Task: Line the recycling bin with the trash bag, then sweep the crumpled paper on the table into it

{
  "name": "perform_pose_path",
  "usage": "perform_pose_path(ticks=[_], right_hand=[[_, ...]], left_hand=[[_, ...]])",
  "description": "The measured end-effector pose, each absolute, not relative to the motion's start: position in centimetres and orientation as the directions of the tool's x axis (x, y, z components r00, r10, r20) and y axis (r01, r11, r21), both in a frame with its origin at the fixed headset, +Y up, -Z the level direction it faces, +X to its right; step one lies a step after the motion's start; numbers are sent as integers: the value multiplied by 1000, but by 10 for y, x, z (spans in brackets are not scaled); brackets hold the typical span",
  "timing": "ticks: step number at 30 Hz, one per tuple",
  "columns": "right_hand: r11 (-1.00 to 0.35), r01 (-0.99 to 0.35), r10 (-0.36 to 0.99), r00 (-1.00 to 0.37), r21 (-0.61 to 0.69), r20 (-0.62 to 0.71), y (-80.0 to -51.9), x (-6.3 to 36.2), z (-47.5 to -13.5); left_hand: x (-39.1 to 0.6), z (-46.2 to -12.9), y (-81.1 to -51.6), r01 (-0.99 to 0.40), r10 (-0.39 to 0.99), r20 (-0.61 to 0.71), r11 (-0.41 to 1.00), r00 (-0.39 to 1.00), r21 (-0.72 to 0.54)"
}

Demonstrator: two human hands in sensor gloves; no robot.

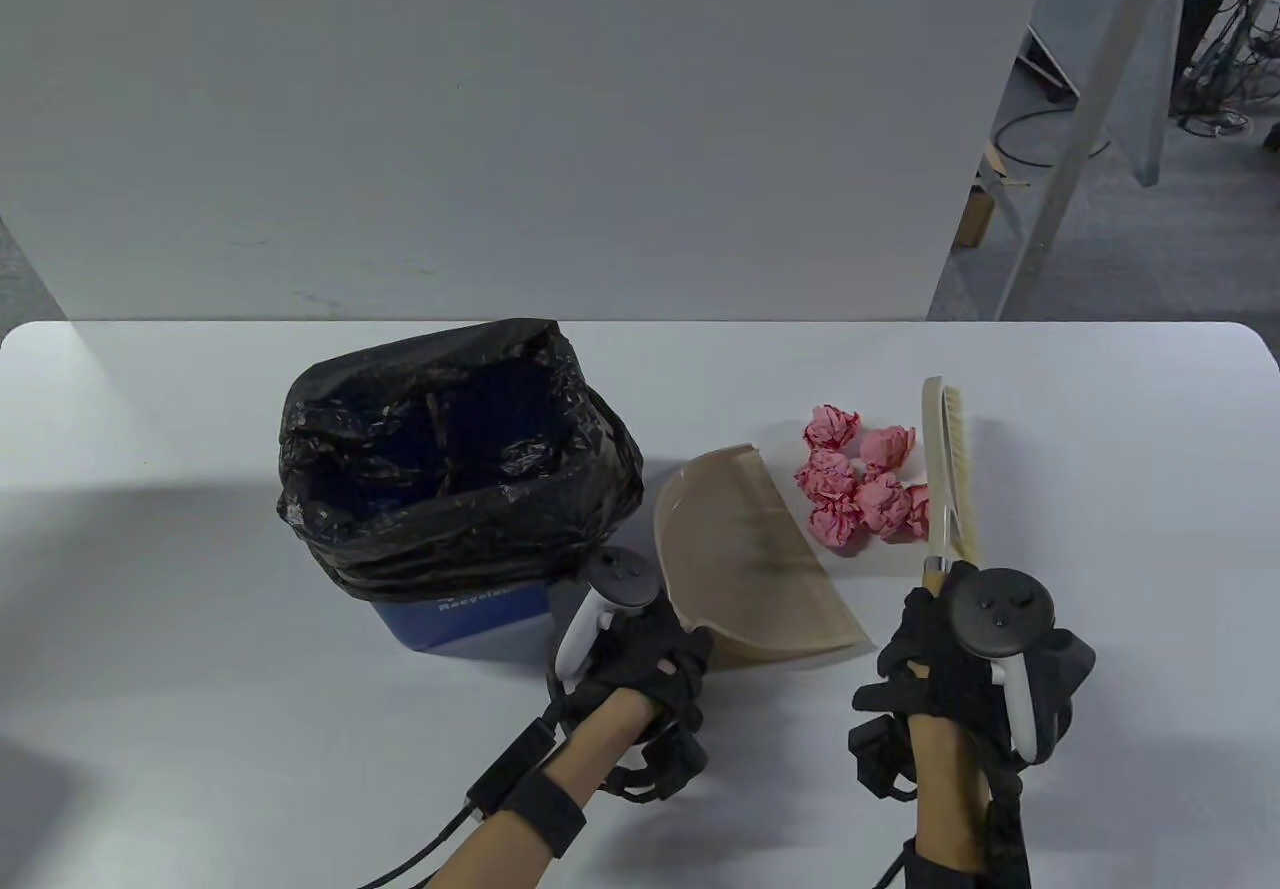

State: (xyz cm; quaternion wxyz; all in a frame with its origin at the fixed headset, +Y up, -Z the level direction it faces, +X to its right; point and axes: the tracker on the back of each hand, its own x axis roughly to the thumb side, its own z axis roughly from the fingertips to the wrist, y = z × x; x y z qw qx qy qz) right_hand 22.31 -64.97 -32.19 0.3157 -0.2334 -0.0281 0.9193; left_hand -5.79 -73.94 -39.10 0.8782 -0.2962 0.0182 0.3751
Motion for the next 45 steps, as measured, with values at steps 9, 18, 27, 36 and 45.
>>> perform_pose_path(ticks=[9,18,27,36,45], right_hand=[[-831,-552,541,-774,-68,-328,-641,195,-316],[-760,-649,630,-741,9,-231,-639,181,-313],[-729,-684,668,-709,-8,-227,-641,183,-314],[-681,-725,723,-643,-102,-254,-644,197,-315],[-612,-768,784,-559,-187,-271,-652,211,-318]], left_hand=[[-67,-395,-736,-686,653,-259,567,712,-457],[-68,-395,-737,-692,660,-261,555,704,-461],[-71,-394,-737,-708,683,-259,533,683,-463],[-82,-388,-730,-782,755,-269,474,598,-405],[-89,-375,-708,-799,796,-209,475,569,-368]])
